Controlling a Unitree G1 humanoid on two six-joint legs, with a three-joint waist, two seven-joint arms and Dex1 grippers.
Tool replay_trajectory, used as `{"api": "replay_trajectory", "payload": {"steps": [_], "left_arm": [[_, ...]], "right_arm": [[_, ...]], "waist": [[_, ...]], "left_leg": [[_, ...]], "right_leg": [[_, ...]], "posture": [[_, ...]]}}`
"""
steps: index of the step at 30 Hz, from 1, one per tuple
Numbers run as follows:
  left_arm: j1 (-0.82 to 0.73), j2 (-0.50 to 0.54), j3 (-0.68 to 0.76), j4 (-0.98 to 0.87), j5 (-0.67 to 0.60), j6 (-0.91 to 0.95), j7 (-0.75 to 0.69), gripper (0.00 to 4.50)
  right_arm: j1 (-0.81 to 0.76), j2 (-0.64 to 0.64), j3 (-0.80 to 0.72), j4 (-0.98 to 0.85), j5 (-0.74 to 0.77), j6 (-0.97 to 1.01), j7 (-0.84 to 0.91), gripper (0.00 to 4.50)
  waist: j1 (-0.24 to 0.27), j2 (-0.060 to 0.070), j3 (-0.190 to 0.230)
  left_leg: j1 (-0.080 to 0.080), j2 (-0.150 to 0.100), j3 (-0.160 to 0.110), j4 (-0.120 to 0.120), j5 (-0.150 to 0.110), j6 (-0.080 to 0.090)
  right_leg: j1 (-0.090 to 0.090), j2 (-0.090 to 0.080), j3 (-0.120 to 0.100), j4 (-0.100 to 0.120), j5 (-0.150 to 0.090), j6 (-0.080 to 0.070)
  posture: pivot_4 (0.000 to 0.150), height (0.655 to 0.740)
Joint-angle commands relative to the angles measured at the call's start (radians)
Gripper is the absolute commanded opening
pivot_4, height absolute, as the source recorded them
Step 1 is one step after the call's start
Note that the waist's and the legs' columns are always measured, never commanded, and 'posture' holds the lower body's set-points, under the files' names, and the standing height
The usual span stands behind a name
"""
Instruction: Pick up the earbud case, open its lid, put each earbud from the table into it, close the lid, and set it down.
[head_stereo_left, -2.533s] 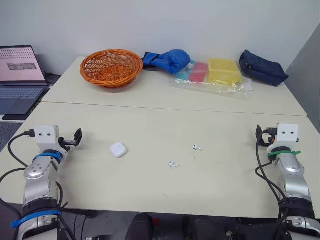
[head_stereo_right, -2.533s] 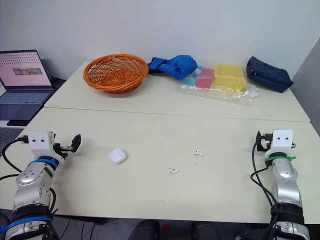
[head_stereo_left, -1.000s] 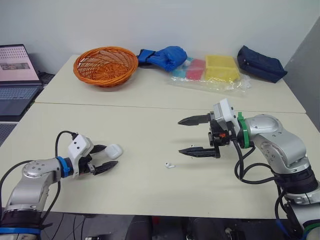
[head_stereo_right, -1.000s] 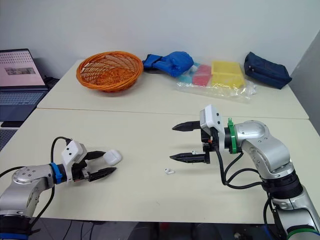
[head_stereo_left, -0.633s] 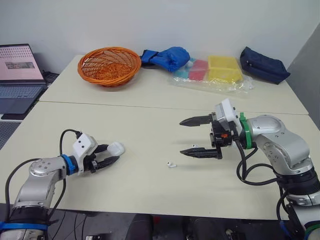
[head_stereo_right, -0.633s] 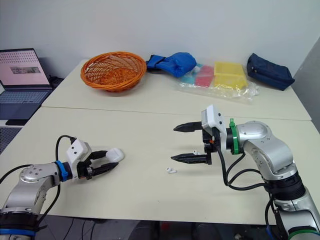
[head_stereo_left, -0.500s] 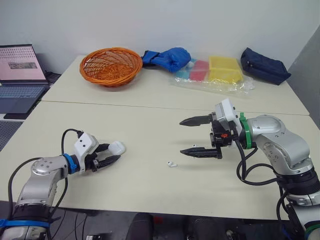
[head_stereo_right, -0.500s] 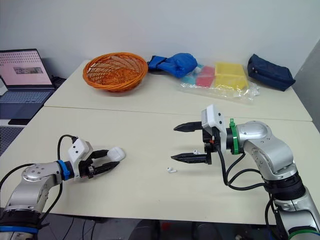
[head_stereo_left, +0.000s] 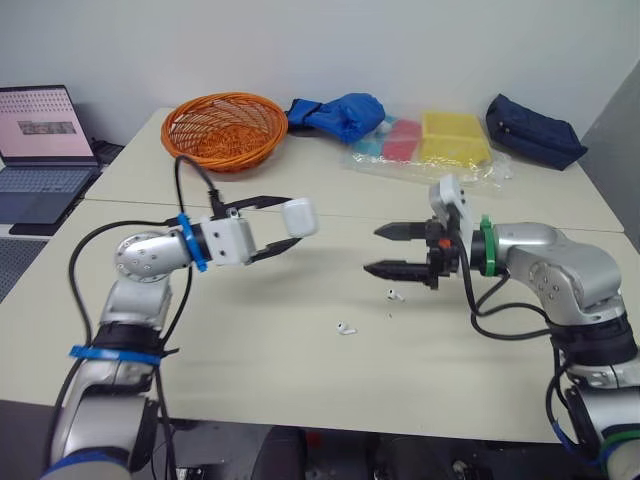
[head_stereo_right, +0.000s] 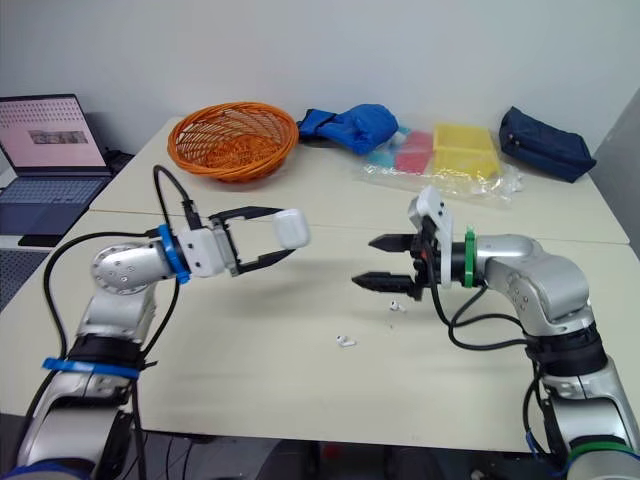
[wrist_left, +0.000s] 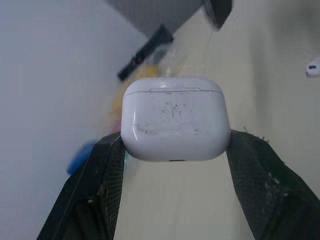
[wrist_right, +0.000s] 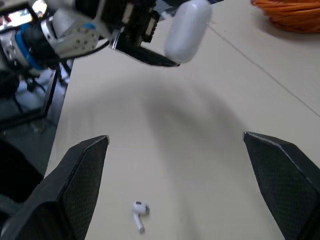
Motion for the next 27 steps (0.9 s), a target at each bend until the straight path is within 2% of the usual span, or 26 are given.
{"api": "replay_trajectory", "payload": {"steps": [1,5,9,15,22,25,27], "left_arm": [[-0.051,-0.020,-0.036,0.083,0.031,-0.211,0.028,2.69],[-0.101,-0.047,-0.086,0.135,0.030,-0.314,0.044,2.69],[-0.118,-0.052,-0.109,0.167,0.031,-0.334,0.063,2.69],[-0.138,-0.046,-0.123,0.189,0.046,-0.346,0.098,2.69],[-0.140,-0.039,-0.134,0.190,0.046,-0.349,0.117,2.69],[-0.143,-0.037,-0.138,0.194,0.052,-0.353,0.125,2.69],[-0.144,-0.037,-0.140,0.193,0.051,-0.353,0.128,2.69]], "right_arm": [[-0.038,0.045,-0.045,-0.014,0.052,0.115,-0.097,4.50],[-0.056,0.120,-0.054,-0.026,0.076,0.189,-0.190,4.50],[-0.057,0.152,-0.054,-0.051,0.089,0.215,-0.216,4.50],[-0.055,0.261,-0.104,-0.058,0.112,0.233,-0.343,4.50],[-0.051,0.284,-0.108,-0.063,0.124,0.244,-0.372,4.50],[-0.053,0.287,-0.101,-0.053,0.117,0.236,-0.375,3.91],[-0.054,0.285,-0.097,-0.051,0.115,0.235,-0.374,3.24]], "waist": [[-0.006,0.000,0.000],[-0.011,0.000,0.000],[-0.015,0.000,0.000],[-0.016,0.000,0.000],[-0.016,0.000,0.000],[-0.016,0.000,0.000],[-0.016,0.000,0.000]], "left_leg": [[0.000,0.000,0.000,0.000,0.000,0.000],[-0.004,0.001,-0.002,-0.001,0.000,0.000],[-0.009,0.001,-0.002,0.000,0.000,0.000],[-0.010,0.001,-0.003,0.001,0.000,0.000],[-0.010,0.001,-0.003,0.001,0.000,0.000],[-0.010,0.001,-0.003,0.001,0.000,0.000],[-0.010,0.001,-0.003,0.001,0.000,0.000]], "right_leg": [[0.000,0.000,0.000,0.000,0.000,0.000],[-0.003,0.002,-0.002,0.001,-0.001,0.001],[-0.008,0.002,-0.001,0.002,0.000,0.002],[-0.009,0.003,-0.002,0.002,0.000,0.002],[-0.009,0.003,-0.001,0.002,0.000,0.002],[-0.009,0.004,-0.002,0.002,0.000,0.002],[-0.009,0.004,-0.002,0.002,0.000,0.002]], "posture": [[0.150,0.7400],[0.150,0.7400],[0.150,0.7400],[0.150,0.7400],[0.150,0.7400],[0.150,0.7400],[0.150,0.7400]]}}
